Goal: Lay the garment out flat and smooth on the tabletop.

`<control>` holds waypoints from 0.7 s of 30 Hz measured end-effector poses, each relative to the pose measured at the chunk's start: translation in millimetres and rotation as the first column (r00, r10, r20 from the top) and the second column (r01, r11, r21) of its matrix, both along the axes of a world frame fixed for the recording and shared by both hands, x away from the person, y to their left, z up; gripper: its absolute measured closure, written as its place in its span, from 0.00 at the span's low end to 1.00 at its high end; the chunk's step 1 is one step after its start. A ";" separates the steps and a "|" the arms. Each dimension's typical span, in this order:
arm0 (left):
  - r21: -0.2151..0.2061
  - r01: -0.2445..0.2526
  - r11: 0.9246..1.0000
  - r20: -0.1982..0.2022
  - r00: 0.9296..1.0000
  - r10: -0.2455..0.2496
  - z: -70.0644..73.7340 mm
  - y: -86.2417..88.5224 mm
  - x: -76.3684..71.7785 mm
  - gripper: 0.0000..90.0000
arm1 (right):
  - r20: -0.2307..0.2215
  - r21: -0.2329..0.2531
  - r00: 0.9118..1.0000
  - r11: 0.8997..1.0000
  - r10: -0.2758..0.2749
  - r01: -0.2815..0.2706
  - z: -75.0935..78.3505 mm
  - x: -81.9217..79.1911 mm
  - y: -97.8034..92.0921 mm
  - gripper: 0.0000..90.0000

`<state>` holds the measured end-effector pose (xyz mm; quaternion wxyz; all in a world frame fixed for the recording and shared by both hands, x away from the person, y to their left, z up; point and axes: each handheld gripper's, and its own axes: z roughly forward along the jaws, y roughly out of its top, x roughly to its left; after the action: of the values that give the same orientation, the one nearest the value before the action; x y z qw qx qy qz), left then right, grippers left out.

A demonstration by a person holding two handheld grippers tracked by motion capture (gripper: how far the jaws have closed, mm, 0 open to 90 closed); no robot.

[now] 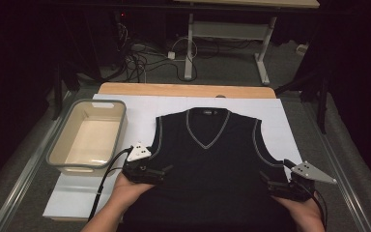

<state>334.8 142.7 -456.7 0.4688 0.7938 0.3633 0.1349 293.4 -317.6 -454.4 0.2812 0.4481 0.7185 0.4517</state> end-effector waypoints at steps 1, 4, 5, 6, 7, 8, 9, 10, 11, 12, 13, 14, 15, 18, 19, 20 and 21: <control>0.003 0.003 1.000 0.001 1.000 -0.003 -0.4 -0.5 1.7 0.00 | -0.001 0.003 1.000 1.000 0.000 0.000 0.1 1.5 0.4 0.00; -0.009 0.006 1.000 0.004 1.000 -0.006 -1.9 -1.3 6.1 0.00 | 0.003 0.006 1.000 1.000 -0.001 0.001 -0.4 5.7 1.4 0.00; -0.012 0.006 1.000 0.008 1.000 -0.006 -2.3 -1.2 7.2 0.00 | 0.005 0.007 1.000 1.000 -0.001 0.001 -0.8 6.8 1.6 0.00; -0.013 0.003 1.000 0.007 1.000 -0.003 -2.5 -1.2 8.2 0.00 | 0.002 0.010 1.000 1.000 -0.004 0.004 -1.1 7.8 2.0 0.00; -0.015 0.002 1.000 0.007 1.000 -0.002 -2.5 -1.2 9.1 0.00 | 0.004 0.015 1.000 1.000 -0.003 0.003 -1.8 9.2 2.2 0.00; -0.015 0.003 1.000 0.008 1.000 -0.002 -2.1 -0.8 9.5 0.00 | 0.005 0.025 1.000 1.000 -0.004 0.004 -2.6 10.2 2.4 0.00; -0.016 0.000 1.000 0.011 1.000 0.000 -1.5 -0.7 9.6 0.00 | 0.004 0.032 1.000 0.999 -0.001 0.001 -3.4 11.1 2.7 0.00; -0.015 -0.002 1.000 0.011 1.000 0.002 -0.7 -0.5 9.7 0.00 | 0.002 0.036 1.000 0.999 0.001 -0.001 -4.1 11.9 3.2 0.00; -0.019 -0.005 1.000 0.013 1.000 0.005 0.2 -0.2 9.4 0.00 | 0.000 0.033 1.000 0.999 0.001 -0.001 -4.5 12.6 3.8 0.00; -0.019 -0.007 1.000 0.015 1.000 0.008 1.3 0.3 9.0 0.00 | 0.000 0.030 1.000 1.000 0.000 0.000 -4.7 12.9 4.6 0.00; -0.021 -0.006 1.000 0.014 1.000 0.007 2.3 1.0 8.7 0.00 | 0.000 0.026 1.000 1.000 0.001 -0.001 -4.8 13.5 5.3 0.00; -0.025 -0.008 1.000 0.012 1.000 0.008 3.1 1.4 8.5 0.00 | -0.001 0.026 1.000 1.000 0.000 0.000 -4.8 14.1 6.1 0.00; -0.024 -0.008 1.000 0.012 1.000 0.008 3.7 1.7 8.2 0.00 | -0.001 0.026 1.000 1.000 0.000 0.000 -4.4 14.7 6.8 0.00; -0.020 -0.013 1.000 0.018 1.000 0.013 5.2 2.4 8.5 0.00 | 0.011 0.024 1.000 1.000 0.005 -0.005 -1.9 16.0 8.4 0.00; -0.017 -0.015 1.000 0.019 1.000 0.016 5.7 2.8 9.1 0.00 | 0.014 0.027 1.000 1.000 0.008 -0.008 -0.7 16.4 9.2 0.00; -0.018 -0.015 1.000 0.018 1.000 0.016 6.1 3.0 9.9 0.00 | 0.018 0.023 1.000 1.000 0.013 -0.014 0.7 17.0 9.8 0.00; -0.019 -0.014 1.000 0.014 1.000 0.014 6.2 2.8 11.1 0.00 | 0.022 0.020 1.000 1.000 0.016 -0.016 1.9 17.5 10.4 0.00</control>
<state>345.8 145.4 -450.5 0.4779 0.7857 0.3669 0.1402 310.9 -307.3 -452.5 0.2808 0.4402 0.7143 0.4660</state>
